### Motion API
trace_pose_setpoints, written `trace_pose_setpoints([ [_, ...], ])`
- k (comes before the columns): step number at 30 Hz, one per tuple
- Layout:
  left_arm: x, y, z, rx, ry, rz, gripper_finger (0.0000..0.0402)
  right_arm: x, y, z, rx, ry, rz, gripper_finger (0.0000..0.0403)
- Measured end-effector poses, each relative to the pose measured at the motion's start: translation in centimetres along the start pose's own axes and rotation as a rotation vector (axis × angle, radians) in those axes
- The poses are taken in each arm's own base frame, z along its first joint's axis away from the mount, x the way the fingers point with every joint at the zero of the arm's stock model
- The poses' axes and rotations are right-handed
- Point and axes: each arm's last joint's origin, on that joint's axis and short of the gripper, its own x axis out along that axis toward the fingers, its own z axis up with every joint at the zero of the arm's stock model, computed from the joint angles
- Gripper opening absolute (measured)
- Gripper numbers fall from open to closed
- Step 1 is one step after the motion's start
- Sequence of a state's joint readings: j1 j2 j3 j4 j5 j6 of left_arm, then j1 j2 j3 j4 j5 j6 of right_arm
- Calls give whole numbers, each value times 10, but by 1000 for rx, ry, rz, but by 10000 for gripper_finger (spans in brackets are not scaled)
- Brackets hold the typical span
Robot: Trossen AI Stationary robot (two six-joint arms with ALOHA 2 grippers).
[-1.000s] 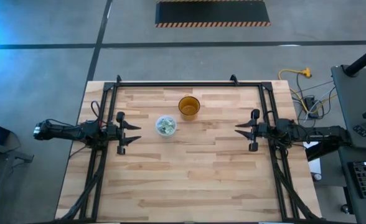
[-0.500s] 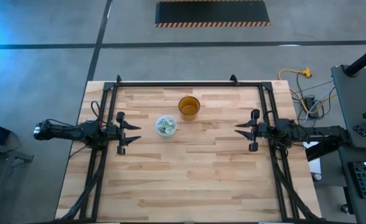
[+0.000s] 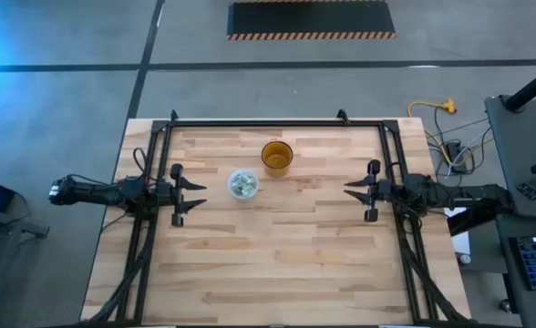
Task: Pick and place Stevia / Truvia into bins
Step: Return to Home Position
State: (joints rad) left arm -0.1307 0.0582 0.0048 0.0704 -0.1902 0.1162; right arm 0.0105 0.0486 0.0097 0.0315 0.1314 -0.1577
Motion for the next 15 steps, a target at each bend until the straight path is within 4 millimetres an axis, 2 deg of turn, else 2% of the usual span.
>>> trace_pose_setpoints([
  [9,0,0,0,0,0,0,158,0,0,0,0,0,0,85],
  [15,0,0,0,0,0,0,158,0,0,0,0,0,0,76],
])
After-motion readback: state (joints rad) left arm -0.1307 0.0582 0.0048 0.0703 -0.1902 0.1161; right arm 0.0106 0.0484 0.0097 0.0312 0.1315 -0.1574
